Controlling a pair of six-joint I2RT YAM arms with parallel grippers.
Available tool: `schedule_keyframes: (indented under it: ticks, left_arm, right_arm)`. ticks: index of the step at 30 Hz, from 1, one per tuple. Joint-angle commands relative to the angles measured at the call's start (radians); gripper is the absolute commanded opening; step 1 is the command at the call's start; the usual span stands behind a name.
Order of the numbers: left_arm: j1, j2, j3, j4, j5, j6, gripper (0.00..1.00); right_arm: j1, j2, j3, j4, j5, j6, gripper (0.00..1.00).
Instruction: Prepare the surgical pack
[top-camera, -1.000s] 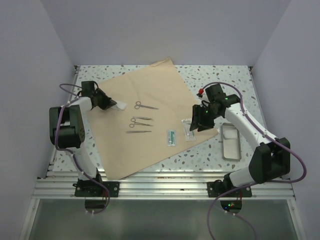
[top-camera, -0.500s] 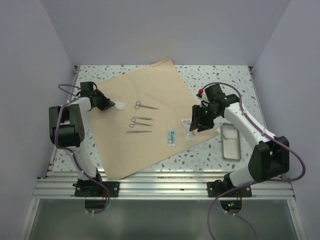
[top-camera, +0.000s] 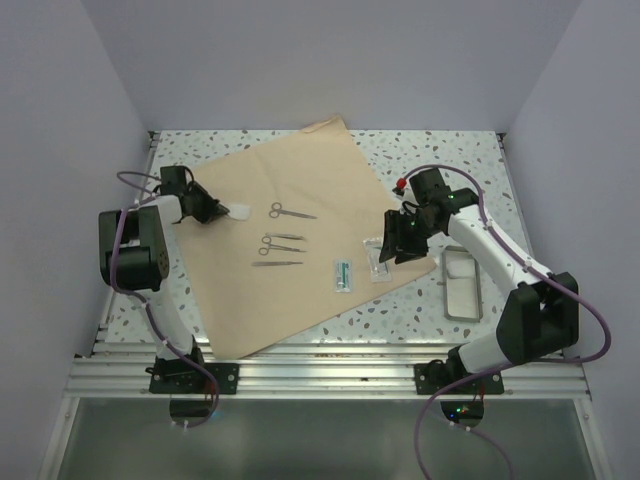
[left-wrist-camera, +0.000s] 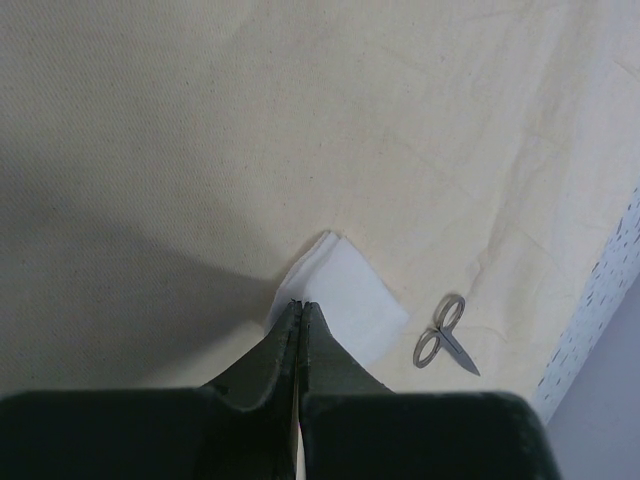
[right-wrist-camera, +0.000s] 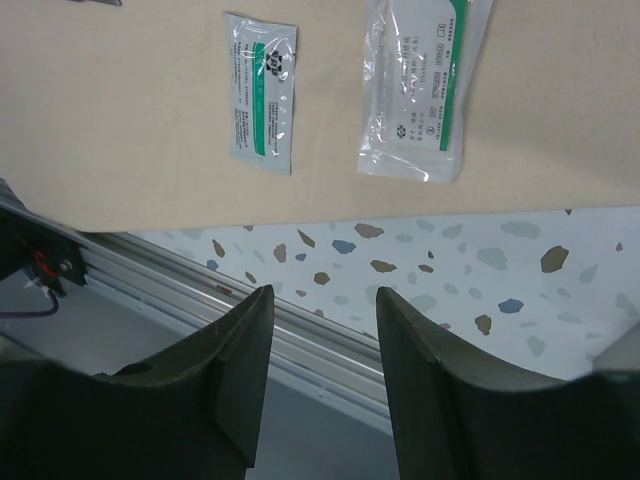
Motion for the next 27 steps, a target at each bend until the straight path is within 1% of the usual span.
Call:
schedule_keyframes:
  ticks: [1, 5, 6, 7, 9, 10, 12, 13, 14, 16, 20, 27]
  left_arm:
    - [0.014, 0.023, 0.024, 0.042, 0.003, 0.031, 0.00]
    - [0.013, 0.013, 0.022, 0.039, 0.007, 0.031, 0.00]
    - [0.014, 0.008, 0.022, 0.039, 0.010, 0.036, 0.03]
    - [0.014, -0.006, 0.025, 0.034, 0.011, 0.037, 0.08]
    - [0.014, -0.020, 0.030, 0.022, 0.016, 0.040, 0.14]
    - [0.014, -0.035, 0.031, 0.017, 0.017, 0.040, 0.21]
    - [0.014, -0.049, 0.033, 0.007, 0.017, 0.045, 0.28]
    - [0.014, -0.061, 0.034, 0.000, 0.014, 0.046, 0.34]
    - [0.013, -0.067, 0.034, -0.003, 0.014, 0.048, 0.36]
    - [0.013, -0.092, 0.027, -0.029, 0.002, 0.063, 0.40]
    - [0.014, -0.129, -0.002, -0.046, -0.027, 0.086, 0.43]
    - [0.014, -0.098, 0.001, -0.055, -0.052, 0.097, 0.44]
  right_arm:
    - [-0.001, 0.004, 0.004, 0.000, -0.025, -0.017, 0.50]
    - [-0.001, 0.002, 0.001, -0.002, -0.025, -0.018, 0.50]
    - [0.000, 0.004, 0.001, 0.000, -0.026, -0.017, 0.50]
    - [-0.001, 0.001, 0.001, 0.000, -0.028, -0.017, 0.50]
    - [-0.001, 0.002, -0.002, 0.006, -0.031, -0.015, 0.50]
    - [0.000, 0.001, -0.002, 0.006, -0.033, -0.014, 0.50]
    - [-0.001, 0.001, -0.005, 0.012, -0.036, -0.009, 0.50]
    - [-0.001, 0.001, -0.007, 0.014, -0.039, -0.007, 0.50]
    - [0.000, -0.002, -0.008, 0.015, -0.039, -0.007, 0.50]
    - [-0.001, -0.007, -0.011, 0.015, -0.039, -0.006, 0.50]
    - [-0.001, -0.021, -0.026, 0.015, -0.036, -0.007, 0.50]
    - [0.000, -0.025, -0.026, 0.017, -0.037, -0.003, 0.50]
